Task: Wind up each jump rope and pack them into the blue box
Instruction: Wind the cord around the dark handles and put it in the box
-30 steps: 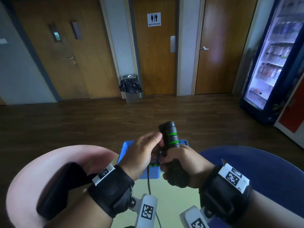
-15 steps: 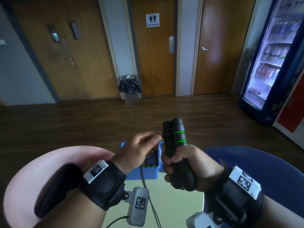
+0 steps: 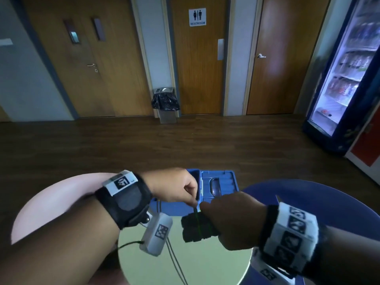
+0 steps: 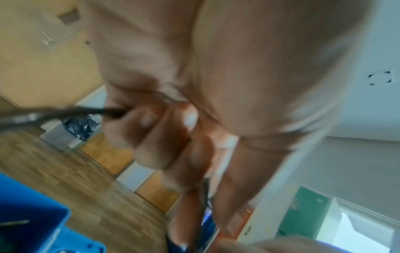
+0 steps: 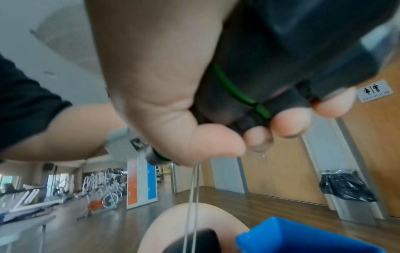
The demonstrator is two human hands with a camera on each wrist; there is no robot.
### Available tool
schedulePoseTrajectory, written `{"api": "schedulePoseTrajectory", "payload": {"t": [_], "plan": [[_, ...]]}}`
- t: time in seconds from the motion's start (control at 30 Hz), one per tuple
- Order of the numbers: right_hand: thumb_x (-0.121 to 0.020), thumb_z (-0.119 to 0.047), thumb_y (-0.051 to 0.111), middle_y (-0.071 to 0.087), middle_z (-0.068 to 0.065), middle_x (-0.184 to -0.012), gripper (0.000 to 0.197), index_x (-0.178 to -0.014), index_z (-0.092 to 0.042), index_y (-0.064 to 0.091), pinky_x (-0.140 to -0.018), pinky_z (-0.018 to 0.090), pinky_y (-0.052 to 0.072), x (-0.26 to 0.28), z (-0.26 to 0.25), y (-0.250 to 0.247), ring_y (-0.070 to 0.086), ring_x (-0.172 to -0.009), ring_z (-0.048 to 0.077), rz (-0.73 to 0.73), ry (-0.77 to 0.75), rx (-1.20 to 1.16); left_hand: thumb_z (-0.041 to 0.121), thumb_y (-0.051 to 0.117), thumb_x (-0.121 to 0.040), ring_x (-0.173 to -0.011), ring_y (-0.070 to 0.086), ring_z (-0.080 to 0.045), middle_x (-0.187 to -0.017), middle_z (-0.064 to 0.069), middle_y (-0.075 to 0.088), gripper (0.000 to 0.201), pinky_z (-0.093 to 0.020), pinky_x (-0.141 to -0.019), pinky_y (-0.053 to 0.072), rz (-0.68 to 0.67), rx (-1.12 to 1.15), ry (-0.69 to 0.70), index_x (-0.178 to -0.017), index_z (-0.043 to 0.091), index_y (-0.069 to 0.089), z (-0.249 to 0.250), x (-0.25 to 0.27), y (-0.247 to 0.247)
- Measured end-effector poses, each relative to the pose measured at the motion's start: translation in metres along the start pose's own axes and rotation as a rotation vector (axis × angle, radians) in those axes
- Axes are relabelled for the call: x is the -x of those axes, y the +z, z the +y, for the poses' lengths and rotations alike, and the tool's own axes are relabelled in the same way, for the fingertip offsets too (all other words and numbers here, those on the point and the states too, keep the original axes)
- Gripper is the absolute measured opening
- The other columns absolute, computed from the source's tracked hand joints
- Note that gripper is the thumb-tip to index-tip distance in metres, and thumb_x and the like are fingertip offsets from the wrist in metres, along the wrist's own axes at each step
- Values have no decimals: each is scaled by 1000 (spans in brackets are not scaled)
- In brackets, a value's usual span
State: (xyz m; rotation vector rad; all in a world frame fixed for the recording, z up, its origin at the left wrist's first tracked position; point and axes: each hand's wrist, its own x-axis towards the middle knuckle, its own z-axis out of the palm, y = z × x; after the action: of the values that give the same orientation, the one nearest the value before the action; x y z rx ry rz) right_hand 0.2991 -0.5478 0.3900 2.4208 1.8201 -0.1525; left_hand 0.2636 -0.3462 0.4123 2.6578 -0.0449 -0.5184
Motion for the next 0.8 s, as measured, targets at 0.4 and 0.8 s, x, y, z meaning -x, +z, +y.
{"api": "schedulePoseTrajectory", "payload": {"t": [0.4,0.8], "plan": [[-84,-25,48,61,3,-99,60,-139,-33,25,-68,36,50,-45,36,35,65,-89,31,330,411,-154,34,56,-95,-89,67,-11,-92,7,72,14,-30,-78,51,908,105,-95,-95,22,64,15,-10,78],[-82,-33,50,61,4,-104,67,-143,-32,23,-70,39,48,-54,50,1,64,-92,33,506,458,-88,41,45,-103,-34,31,-5,-42,12,34,42,-22,-44,22,728,1203,-173,-85,16,73,28,-9,57]]}}
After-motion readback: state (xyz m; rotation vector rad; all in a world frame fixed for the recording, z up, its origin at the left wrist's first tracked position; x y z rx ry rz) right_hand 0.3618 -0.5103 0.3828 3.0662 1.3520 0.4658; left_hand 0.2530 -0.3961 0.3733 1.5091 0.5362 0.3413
